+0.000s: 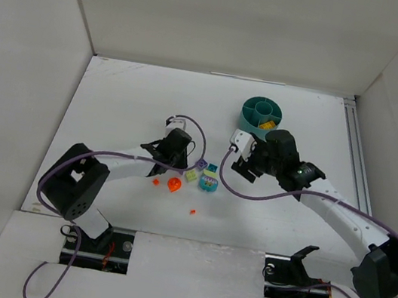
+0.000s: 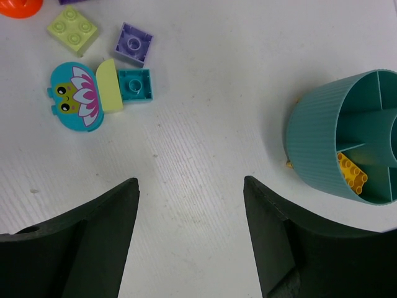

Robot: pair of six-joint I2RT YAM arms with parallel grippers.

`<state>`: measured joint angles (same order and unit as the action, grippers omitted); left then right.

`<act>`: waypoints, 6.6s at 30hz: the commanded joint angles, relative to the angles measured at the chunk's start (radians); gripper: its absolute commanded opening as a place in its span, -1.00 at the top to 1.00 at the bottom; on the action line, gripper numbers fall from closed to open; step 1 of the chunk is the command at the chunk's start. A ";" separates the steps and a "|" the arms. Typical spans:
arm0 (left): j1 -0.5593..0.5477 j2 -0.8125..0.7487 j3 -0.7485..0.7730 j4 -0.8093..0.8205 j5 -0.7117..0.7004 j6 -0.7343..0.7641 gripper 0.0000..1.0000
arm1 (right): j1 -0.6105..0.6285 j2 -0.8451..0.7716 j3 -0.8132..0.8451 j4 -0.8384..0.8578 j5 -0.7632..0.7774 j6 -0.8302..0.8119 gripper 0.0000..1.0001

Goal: Sort the legos into containers by color

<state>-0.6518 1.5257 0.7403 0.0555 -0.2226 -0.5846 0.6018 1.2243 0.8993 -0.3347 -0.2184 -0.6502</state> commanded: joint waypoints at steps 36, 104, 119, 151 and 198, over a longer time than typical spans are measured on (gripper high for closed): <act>-0.110 0.614 1.126 0.181 -0.167 0.140 0.94 | -0.528 -0.381 -0.019 -0.070 0.531 0.334 -0.54; 0.053 -0.817 -0.169 -0.353 -0.215 -0.270 -1.00 | 0.194 0.584 0.455 0.063 0.122 0.104 -0.51; 0.053 -0.760 -0.170 -0.333 -0.205 -0.251 -1.00 | 0.194 0.748 0.530 0.060 0.119 0.205 -0.48; 0.053 -0.762 -0.151 -0.315 -0.205 -0.242 -1.00 | 0.185 0.649 0.489 0.097 0.065 0.187 0.77; 0.165 -0.596 -0.093 -0.180 -0.106 -0.124 -1.00 | -0.097 0.724 0.762 -0.055 0.553 0.129 0.18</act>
<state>-0.4904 0.9642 0.6540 -0.1535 -0.3256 -0.7307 0.4927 1.9404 1.6291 -0.4118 0.3149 -0.5323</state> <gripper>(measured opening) 0.997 0.370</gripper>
